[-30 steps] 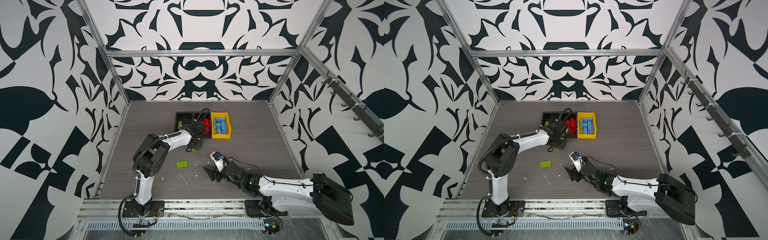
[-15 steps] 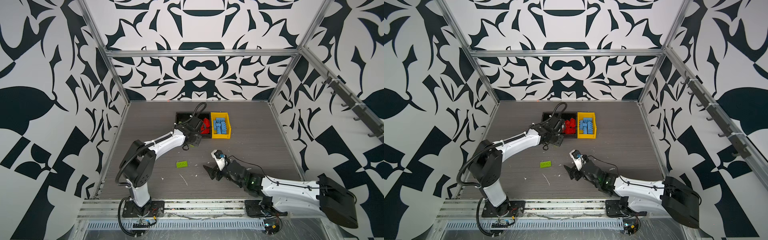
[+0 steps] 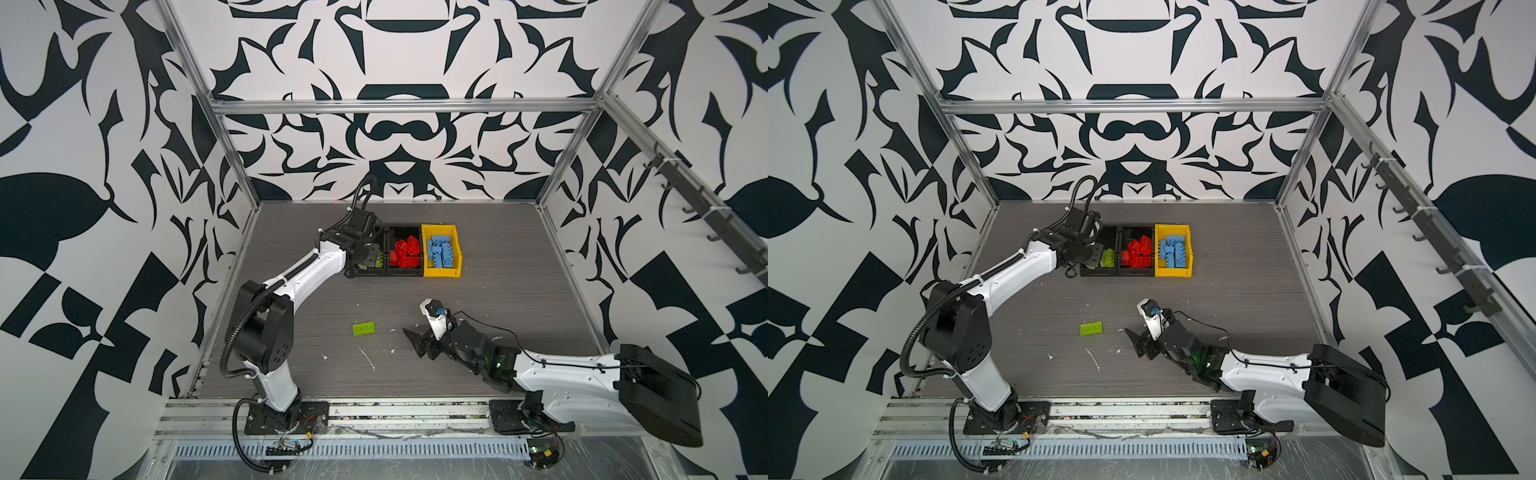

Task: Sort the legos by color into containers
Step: 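Carry the green brick over the green-brick bin and release it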

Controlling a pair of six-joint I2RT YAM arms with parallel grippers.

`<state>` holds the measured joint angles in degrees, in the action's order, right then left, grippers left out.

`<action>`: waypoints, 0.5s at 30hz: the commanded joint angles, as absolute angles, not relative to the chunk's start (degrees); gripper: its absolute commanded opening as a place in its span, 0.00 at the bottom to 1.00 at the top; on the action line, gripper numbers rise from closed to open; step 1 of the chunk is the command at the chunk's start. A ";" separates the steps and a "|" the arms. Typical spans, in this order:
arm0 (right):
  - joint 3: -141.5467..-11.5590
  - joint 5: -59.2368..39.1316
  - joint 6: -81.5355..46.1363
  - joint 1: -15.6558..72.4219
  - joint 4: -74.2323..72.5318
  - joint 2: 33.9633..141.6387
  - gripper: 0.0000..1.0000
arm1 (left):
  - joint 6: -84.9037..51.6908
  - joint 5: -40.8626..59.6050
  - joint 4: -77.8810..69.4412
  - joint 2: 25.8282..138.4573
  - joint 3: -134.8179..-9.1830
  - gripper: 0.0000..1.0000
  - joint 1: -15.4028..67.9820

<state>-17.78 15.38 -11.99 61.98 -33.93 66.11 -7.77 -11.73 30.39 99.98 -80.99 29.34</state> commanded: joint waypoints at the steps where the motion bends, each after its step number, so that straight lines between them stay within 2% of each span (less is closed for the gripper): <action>1: -17.41 16.17 -11.82 62.03 -37.72 64.13 0.87 | -6.13 -11.13 29.80 103.01 -85.30 0.22 29.91; 10: -17.12 15.98 -11.82 61.98 -37.53 63.47 0.88 | -6.11 -12.72 32.06 113.88 -96.13 0.22 28.01; 15: -17.36 15.63 -11.86 61.97 -37.62 64.26 0.88 | -6.25 -12.10 31.63 117.02 -98.12 0.23 26.59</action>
